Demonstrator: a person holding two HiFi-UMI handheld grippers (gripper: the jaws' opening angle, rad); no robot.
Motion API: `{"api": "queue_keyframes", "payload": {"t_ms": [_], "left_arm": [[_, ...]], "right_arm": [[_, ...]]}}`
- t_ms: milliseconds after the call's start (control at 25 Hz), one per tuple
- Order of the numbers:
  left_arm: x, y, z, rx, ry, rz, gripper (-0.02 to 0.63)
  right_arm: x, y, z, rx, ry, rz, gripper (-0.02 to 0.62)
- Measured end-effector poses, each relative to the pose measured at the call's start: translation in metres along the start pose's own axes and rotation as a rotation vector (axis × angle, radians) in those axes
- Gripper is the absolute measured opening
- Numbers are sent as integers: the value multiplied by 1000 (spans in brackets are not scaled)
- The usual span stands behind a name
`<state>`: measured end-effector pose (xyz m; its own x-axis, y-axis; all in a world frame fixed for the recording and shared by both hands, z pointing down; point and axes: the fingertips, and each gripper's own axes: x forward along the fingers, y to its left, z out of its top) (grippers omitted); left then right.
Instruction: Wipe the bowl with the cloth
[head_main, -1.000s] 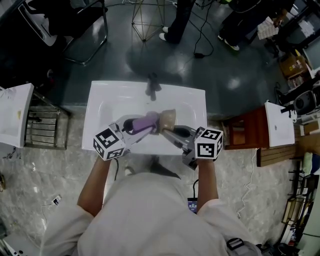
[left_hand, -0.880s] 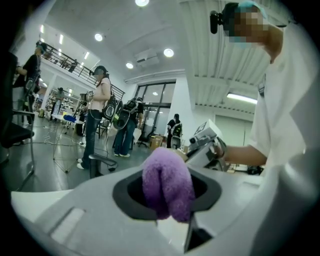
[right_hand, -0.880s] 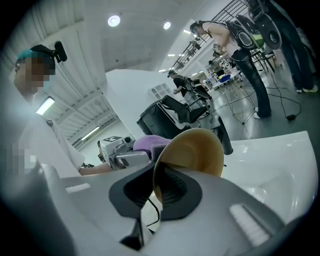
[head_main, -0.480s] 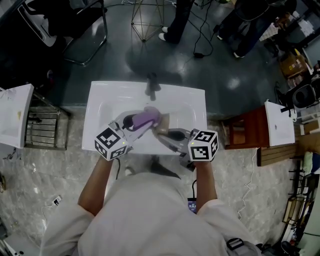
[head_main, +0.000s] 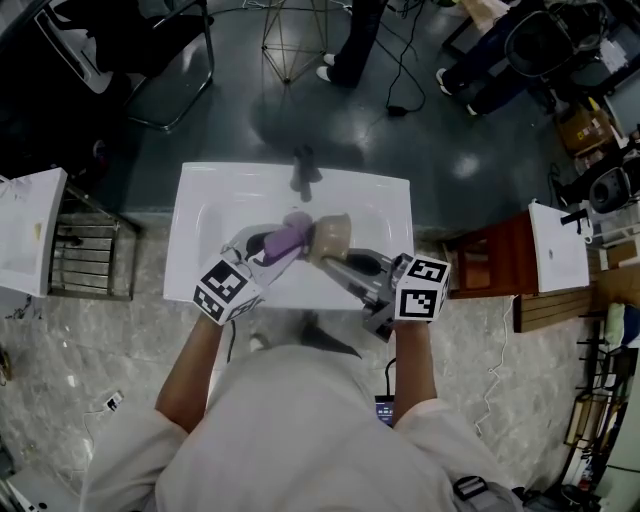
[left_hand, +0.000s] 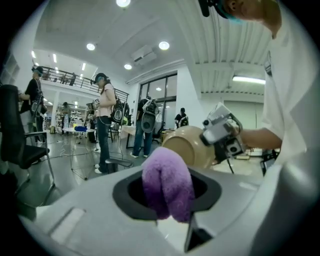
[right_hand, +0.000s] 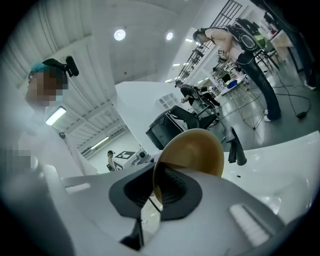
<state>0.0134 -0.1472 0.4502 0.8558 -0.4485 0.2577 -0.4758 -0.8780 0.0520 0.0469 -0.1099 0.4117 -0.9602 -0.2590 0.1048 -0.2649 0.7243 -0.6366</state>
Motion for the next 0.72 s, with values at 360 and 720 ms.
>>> {"api": "queue_keyframes", "payload": {"t_ms": [360, 720], "left_arm": [[-10, -11, 30, -16, -106, -36, 118], [-7, 8, 29, -4, -67, 79, 118]], "right_arm": [[8, -29, -24, -45, 146, -165, 12], [5, 9, -20, -44, 106, -10, 12]]}}
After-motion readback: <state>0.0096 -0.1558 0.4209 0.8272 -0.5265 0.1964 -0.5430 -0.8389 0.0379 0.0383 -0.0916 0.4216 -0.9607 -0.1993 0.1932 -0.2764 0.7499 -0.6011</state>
